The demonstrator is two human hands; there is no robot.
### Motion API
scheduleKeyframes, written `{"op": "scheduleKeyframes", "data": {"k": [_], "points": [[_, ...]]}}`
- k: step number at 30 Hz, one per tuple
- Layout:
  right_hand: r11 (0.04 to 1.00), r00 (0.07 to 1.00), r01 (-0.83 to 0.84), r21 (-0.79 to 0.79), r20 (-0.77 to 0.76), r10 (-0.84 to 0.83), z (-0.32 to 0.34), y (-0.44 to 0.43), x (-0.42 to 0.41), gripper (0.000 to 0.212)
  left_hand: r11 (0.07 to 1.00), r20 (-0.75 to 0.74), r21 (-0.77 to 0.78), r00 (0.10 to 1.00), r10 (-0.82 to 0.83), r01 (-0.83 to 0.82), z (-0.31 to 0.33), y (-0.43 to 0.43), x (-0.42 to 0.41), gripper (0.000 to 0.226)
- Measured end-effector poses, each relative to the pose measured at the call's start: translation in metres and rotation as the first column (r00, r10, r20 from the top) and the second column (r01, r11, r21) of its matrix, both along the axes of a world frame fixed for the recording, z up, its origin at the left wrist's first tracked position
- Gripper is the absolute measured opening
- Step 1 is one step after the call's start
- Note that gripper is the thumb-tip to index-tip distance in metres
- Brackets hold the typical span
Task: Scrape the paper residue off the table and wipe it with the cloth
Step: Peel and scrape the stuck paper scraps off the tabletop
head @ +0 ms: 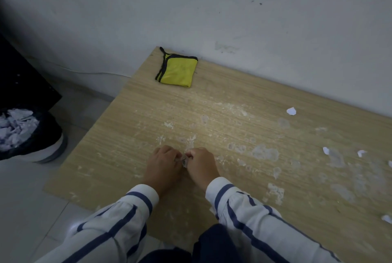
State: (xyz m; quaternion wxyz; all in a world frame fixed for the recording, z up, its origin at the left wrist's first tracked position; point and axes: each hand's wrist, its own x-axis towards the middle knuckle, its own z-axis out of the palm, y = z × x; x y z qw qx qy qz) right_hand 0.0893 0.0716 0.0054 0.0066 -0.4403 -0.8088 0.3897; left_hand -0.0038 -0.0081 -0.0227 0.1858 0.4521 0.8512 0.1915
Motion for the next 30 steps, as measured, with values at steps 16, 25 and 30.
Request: {"op": "scheduleKeyframes", "data": {"k": [16, 25, 30], "points": [[0.999, 1.000, 0.011, 0.047, -0.030, -0.009, -0.005, 0.008, 0.007, 0.020, 0.998, -0.007, 0.063, 0.999, 0.031, -0.031, 0.013, 0.012, 0.000, 0.025], [0.981, 0.988, 0.150, 0.120, -0.039, -0.147, 0.004, 0.045, 0.054, 0.028, 0.987, -0.104, 0.126, 0.991, -0.088, 0.100, 0.023, 0.056, 0.033, 0.031], [0.935, 0.944, 0.329, 0.130, -0.056, -0.324, 0.011, 0.092, 0.113, 0.022, 0.960, -0.071, 0.133, 0.968, -0.239, 0.247, 0.023, 0.105, 0.077, 0.030]]}}
